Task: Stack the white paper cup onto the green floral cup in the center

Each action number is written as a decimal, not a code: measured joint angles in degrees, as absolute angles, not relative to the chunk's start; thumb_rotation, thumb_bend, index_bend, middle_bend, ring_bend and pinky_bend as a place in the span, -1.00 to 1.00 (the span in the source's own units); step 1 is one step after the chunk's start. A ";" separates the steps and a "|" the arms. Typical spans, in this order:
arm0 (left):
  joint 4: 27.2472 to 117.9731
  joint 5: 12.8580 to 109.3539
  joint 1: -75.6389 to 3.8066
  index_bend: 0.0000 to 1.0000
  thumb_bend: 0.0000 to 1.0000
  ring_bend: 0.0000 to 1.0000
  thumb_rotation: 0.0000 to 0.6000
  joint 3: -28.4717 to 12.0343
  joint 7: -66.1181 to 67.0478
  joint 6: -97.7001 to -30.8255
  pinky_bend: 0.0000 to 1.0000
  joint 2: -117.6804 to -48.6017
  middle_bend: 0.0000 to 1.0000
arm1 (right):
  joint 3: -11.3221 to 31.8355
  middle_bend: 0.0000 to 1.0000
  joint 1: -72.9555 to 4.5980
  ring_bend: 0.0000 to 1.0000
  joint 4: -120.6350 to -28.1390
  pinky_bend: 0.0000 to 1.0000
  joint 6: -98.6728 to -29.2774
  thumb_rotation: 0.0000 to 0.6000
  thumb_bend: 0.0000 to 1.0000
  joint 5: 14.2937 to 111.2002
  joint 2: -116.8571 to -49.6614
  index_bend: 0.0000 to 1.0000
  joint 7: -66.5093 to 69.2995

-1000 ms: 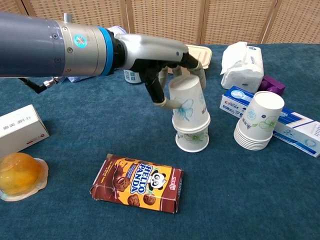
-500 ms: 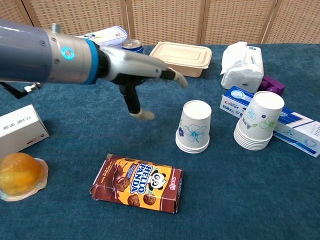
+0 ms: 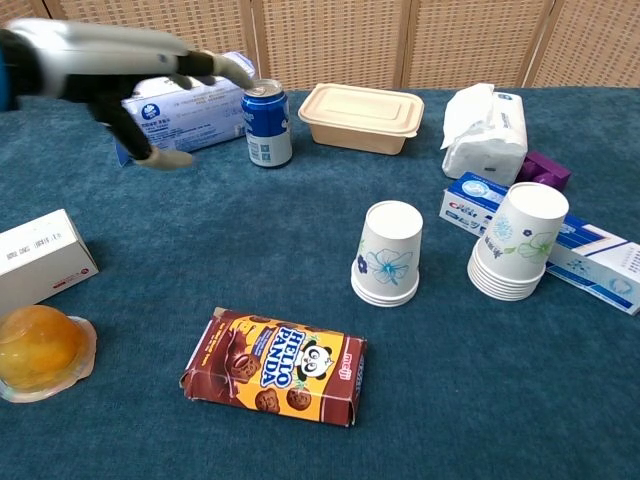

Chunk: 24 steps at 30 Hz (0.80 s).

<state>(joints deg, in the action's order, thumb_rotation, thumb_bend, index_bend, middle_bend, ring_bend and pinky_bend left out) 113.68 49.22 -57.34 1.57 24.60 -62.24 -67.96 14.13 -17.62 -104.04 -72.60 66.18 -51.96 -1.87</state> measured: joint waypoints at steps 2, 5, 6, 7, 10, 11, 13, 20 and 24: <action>114.43 52.19 -54.46 -1.00 -0.15 -1.00 1.00 2.36 23.19 -65.15 -0.79 -66.70 -1.00 | 13.99 -0.50 -17.66 -0.77 -103.82 -0.03 -72.96 1.00 -0.11 66.50 -52.28 -0.60 -2.85; 115.18 57.00 -49.71 -1.00 -0.15 -1.00 1.00 3.71 21.12 -70.02 -0.79 -64.96 -1.00 | 13.56 -0.50 -17.67 -0.77 -103.39 -0.06 -73.71 1.00 -0.11 67.13 -52.95 -0.63 -4.97; 115.37 58.48 -48.13 -1.00 -0.15 -1.00 1.00 4.18 20.45 -71.56 -0.79 -64.41 -1.00 | 13.34 -0.50 -17.65 -0.77 -103.16 -0.08 -74.06 1.00 -0.12 67.43 -53.27 -0.64 -5.87; 115.58 60.42 -45.98 -1.00 -0.15 -1.00 1.00 4.81 19.53 -73.64 -0.79 -63.66 -1.00 | 13.16 -0.50 -17.62 -0.78 -103.00 -0.10 -74.31 1.00 -0.12 67.64 -53.48 -0.65 -6.56; 116.01 64.83 -40.62 -1.00 -0.15 -1.00 1.00 6.36 17.12 -78.72 -0.80 -61.74 -1.00 | 12.47 -0.52 -17.49 -0.84 -102.50 -0.23 -74.92 1.00 -0.13 68.06 -54.10 -0.66 -9.11; 116.10 66.04 -39.04 -1.00 -0.15 -1.00 1.00 6.83 16.41 -80.16 -0.80 -61.17 -1.00 | 12.22 -0.52 -17.43 -0.87 -102.33 -0.30 -75.09 1.00 -0.14 68.17 -54.29 -0.68 -9.92; 116.23 68.74 -35.50 -1.00 -0.15 -1.00 1.00 7.95 15.01 -83.23 -0.80 -59.94 -1.00 | 11.55 -0.52 -17.21 -0.90 -102.05 -0.37 -75.45 1.00 -0.15 68.37 -54.80 -0.69 -11.64; 115.43 75.50 -25.35 -1.00 -0.15 -1.00 1.00 10.92 12.26 -90.82 -0.81 -57.94 -1.00 | 9.38 -0.60 -15.68 -0.99 -101.97 -0.47 -76.95 1.00 -0.16 69.21 -56.29 -0.74 -14.70; 114.06 76.95 -20.52 -1.00 -0.15 -1.00 1.00 11.69 10.83 -93.30 -0.82 -57.93 -1.00 | 8.66 -0.60 -14.14 -1.00 -102.10 -0.48 -78.74 1.00 -0.16 69.70 -56.95 -0.74 -14.75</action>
